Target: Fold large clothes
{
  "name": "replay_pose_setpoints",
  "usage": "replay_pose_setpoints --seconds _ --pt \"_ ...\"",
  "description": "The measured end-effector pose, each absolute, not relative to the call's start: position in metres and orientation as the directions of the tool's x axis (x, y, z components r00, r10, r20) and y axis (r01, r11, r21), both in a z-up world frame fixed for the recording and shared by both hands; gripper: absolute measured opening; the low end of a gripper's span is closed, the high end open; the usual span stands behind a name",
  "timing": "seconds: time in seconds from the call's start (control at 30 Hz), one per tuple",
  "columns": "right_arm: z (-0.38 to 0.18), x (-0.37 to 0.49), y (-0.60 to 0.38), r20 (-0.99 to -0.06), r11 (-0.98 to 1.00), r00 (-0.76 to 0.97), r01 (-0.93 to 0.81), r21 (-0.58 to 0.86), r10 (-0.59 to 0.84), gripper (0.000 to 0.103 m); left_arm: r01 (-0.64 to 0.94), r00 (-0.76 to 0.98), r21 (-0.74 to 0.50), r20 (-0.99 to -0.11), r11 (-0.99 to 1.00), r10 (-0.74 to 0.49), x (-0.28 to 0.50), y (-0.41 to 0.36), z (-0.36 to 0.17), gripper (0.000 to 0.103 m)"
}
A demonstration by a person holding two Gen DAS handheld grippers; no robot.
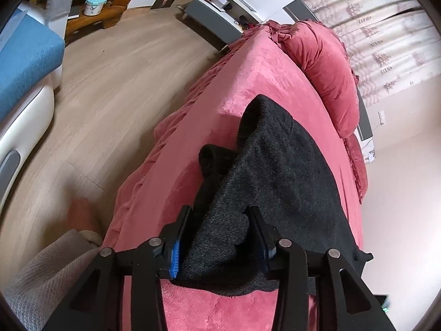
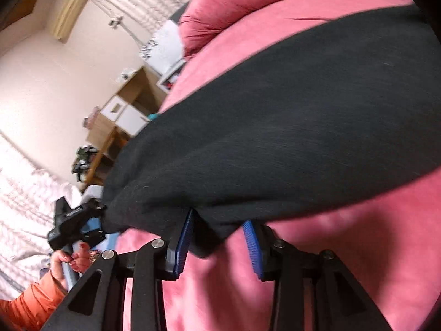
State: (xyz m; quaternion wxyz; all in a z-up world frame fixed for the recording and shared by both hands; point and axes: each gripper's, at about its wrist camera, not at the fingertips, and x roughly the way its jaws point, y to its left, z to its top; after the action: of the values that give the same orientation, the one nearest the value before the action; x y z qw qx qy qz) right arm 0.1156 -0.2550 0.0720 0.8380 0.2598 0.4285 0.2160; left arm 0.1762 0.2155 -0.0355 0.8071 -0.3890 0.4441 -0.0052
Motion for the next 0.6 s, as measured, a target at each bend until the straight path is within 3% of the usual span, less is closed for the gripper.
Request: replay_pose_setpoints --seconds 0.03,0.07,0.17,0.2,0.3,0.37,0.4,0.43,0.6 --pt "0.080 0.120 -0.252 -0.594 0.764 0.540 -0.153 0.627 0.596 0.013 -0.332 0.604 -0.630 -0.714 0.702 -0.355 0.177 0.215 -0.035 0.043" --pt "0.090 0.121 -0.257 -0.562 0.738 0.547 -0.165 0.655 0.621 0.010 -0.323 0.603 -0.625 -0.714 0.710 -0.355 0.176 0.215 -0.034 0.043" --pt "0.142 0.105 -0.281 -0.326 0.566 0.573 -0.308 0.764 0.752 0.005 -0.308 0.603 -0.614 -0.717 0.726 -0.350 0.176 0.214 -0.036 0.045" --pt "0.155 0.100 -0.282 -0.317 0.566 0.559 -0.354 0.744 0.766 0.002 -0.307 0.604 -0.613 -0.717 0.728 -0.349 0.176 0.213 -0.037 0.045" --pt "0.168 0.089 -0.278 -0.426 0.632 0.490 -0.409 0.658 0.761 0.002 -0.327 0.605 -0.626 -0.714 0.708 -0.352 0.175 0.216 -0.042 0.051" --pt "0.145 0.089 -0.275 -0.573 0.724 0.449 -0.344 0.598 0.686 0.015 -0.342 0.605 -0.643 -0.709 0.685 -0.363 0.173 0.218 -0.044 0.054" --pt "0.133 0.086 -0.273 -0.637 0.775 0.444 -0.306 0.553 0.630 0.031 -0.349 0.603 -0.645 -0.710 0.680 -0.364 0.172 0.219 -0.044 0.056" --pt "0.125 0.083 -0.272 -0.669 0.797 0.436 -0.282 0.533 0.602 0.036 -0.354 0.600 -0.642 -0.714 0.681 -0.361 0.171 0.219 -0.044 0.060" --pt "0.095 0.072 -0.243 -0.703 0.810 0.404 -0.237 0.537 0.585 0.041 -0.363 0.614 -0.647 -0.708 0.671 -0.350 0.166 0.218 -0.042 0.069"
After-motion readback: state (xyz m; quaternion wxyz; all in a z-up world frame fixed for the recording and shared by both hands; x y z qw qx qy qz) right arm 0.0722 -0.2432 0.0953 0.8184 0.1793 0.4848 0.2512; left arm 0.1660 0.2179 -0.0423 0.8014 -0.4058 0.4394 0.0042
